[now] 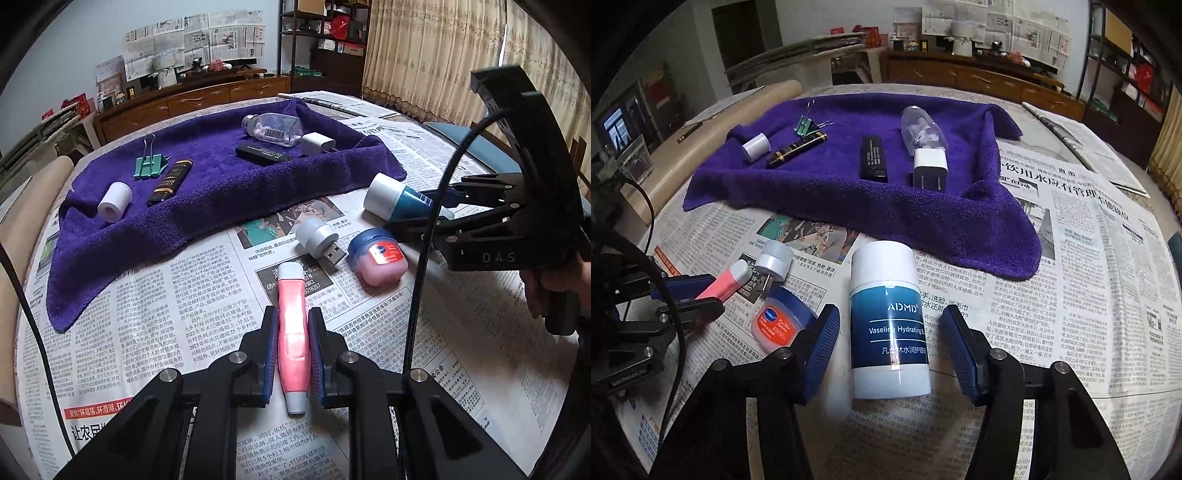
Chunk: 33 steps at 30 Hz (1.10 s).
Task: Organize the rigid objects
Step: 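Grasp the white ADMD Vaseline bottle with the right tool while the left tool holds the pink tube, then place the pink tube and white bottle on the purple towel, opening both tools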
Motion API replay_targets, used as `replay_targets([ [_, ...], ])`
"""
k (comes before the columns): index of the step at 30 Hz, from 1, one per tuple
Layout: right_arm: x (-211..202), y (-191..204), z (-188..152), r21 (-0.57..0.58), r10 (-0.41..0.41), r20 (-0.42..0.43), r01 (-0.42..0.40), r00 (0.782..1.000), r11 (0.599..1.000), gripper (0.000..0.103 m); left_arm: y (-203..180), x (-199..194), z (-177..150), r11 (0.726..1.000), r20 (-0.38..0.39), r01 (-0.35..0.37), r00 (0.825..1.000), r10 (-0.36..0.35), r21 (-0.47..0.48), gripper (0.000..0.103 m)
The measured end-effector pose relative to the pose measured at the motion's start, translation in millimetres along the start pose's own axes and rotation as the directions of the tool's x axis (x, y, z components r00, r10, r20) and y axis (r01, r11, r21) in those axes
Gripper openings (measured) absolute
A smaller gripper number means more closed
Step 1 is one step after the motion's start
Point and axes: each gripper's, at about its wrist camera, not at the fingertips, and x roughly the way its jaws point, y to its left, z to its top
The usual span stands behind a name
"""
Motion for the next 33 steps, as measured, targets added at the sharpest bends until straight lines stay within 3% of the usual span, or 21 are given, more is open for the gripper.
replay_targets([
  [4,0,1,-1,-0.012,-0.032,0.021,0.032,0.999,0.999,0.037,1,0,0,1.000,-0.002,0.000,1.000,0.000,-0.004,0.016],
  [19,-8,-7,-2,0.023,0.016,0.032,-0.016,0.999,1.000,0.036,10,-2,-1,0.999,0.001,0.010,1.000,-0.010,-0.053,0.016],
  [33,-45,-19,2,0.073,0.061,0.097,-0.069,0.993,0.995,0.036,35,-25,19,0.994,0.044,0.001,0.999,0.003,-0.106,0.016],
])
